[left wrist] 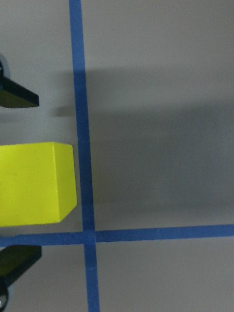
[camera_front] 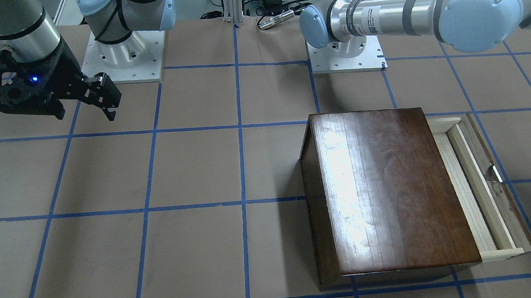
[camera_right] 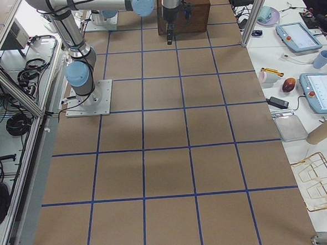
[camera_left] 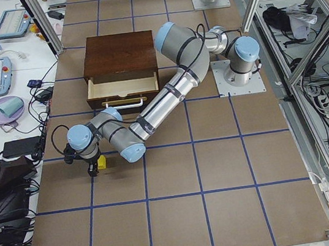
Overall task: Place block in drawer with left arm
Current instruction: 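Lower the left gripper and grasp the yellow cube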
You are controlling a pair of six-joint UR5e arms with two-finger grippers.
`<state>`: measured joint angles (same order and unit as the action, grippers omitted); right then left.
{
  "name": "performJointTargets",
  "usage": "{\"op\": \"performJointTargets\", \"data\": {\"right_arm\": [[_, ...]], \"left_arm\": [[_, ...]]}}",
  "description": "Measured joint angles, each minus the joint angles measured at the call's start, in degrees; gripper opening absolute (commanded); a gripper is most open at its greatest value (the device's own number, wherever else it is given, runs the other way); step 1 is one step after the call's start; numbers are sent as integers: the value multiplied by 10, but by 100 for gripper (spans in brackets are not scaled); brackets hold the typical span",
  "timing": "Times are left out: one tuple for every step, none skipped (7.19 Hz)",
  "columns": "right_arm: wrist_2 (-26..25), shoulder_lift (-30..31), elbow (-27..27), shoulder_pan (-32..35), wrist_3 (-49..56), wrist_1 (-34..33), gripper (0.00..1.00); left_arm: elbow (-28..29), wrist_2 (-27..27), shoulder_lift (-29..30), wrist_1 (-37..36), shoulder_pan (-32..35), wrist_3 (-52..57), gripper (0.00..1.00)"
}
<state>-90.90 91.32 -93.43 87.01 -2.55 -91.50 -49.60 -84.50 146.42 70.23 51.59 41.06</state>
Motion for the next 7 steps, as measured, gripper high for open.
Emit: {"op": "performJointTargets", "data": {"right_arm": [[0, 0, 0, 0, 0, 0, 100], [0, 0, 0, 0, 0, 0, 100], [0, 0, 0, 0, 0, 0, 100], [0, 0, 0, 0, 0, 0, 100], [0, 0, 0, 0, 0, 0, 100], [0, 0, 0, 0, 0, 0, 100], [0, 0, 0, 0, 0, 0, 100]], "left_arm": [[-1, 1, 1, 0, 0, 0, 67], [-1, 2, 1, -1, 0, 3, 46], [-1, 3, 1, -2, 0, 14, 25], [-1, 3, 0, -2, 0, 26, 22], [-2, 2, -1, -3, 0, 30, 22], [-4, 3, -8, -1, 0, 30, 22], [-9, 2, -23, 10, 0, 28, 22]]}}
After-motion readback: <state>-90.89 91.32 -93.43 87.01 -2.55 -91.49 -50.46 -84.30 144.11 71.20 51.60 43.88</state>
